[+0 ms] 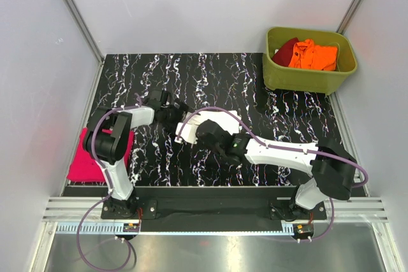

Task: Fold and stack the t-shirts
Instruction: Neatly place the folded tshirt to the corner

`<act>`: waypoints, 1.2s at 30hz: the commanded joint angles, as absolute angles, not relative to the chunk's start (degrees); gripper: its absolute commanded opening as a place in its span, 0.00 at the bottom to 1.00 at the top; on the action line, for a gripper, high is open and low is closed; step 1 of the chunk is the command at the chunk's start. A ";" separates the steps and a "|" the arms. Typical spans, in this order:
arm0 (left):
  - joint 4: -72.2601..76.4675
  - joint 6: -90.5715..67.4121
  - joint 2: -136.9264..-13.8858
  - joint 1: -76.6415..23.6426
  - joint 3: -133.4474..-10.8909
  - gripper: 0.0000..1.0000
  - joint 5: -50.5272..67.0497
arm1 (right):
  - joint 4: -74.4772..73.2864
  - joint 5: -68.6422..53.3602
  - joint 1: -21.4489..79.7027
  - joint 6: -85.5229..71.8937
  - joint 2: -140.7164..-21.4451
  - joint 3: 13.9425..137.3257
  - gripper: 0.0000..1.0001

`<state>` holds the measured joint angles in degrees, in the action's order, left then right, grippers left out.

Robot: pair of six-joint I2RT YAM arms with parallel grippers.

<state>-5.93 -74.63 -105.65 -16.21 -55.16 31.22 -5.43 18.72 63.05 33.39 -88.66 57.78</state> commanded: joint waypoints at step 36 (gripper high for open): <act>-47.60 -54.75 -79.36 -15.91 -71.43 0.00 -15.53 | -27.33 19.95 59.85 -6.86 -67.24 55.02 0.87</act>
